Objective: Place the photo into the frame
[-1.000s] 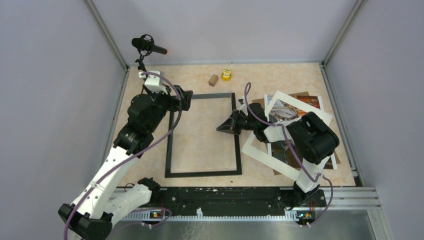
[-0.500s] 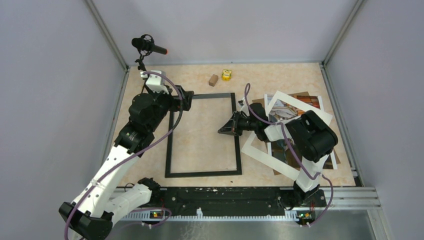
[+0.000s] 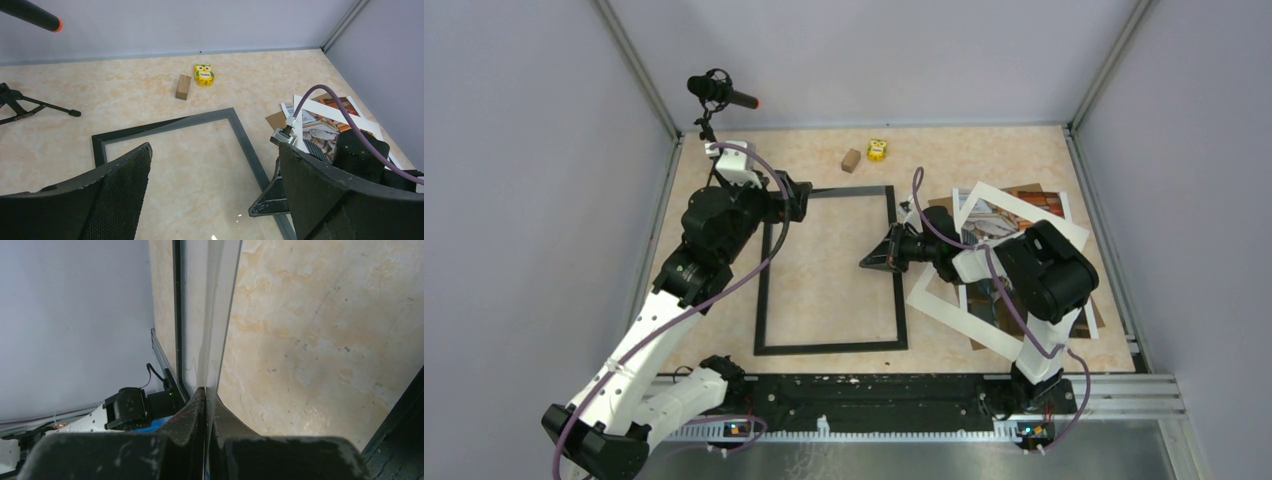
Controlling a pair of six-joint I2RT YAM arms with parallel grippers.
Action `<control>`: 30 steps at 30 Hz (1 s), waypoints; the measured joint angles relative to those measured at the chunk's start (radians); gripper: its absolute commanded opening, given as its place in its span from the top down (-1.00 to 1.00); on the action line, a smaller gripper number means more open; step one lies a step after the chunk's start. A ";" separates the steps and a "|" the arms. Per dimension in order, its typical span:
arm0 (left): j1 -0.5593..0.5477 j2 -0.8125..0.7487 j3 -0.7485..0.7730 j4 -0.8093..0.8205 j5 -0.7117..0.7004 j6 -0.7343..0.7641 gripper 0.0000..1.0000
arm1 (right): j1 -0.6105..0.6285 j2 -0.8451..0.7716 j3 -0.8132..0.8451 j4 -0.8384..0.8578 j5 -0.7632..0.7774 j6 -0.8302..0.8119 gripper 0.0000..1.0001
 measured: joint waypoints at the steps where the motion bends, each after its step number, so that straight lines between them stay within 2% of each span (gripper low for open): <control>1: 0.000 0.000 0.000 0.000 0.000 0.000 -0.97 | 0.000 0.000 0.000 0.003 0.000 0.001 1.00; 13: 0.000 0.000 0.000 0.000 0.003 -0.003 -0.97 | 0.000 0.031 0.000 0.017 0.000 0.004 1.00; 21: 0.000 0.000 0.000 0.000 0.003 -0.008 -0.97 | 0.000 0.035 0.008 -0.048 0.009 -0.025 0.57; 30: 0.000 0.000 0.000 0.000 0.007 -0.017 -0.98 | 0.003 0.010 0.072 -0.303 0.088 -0.143 0.13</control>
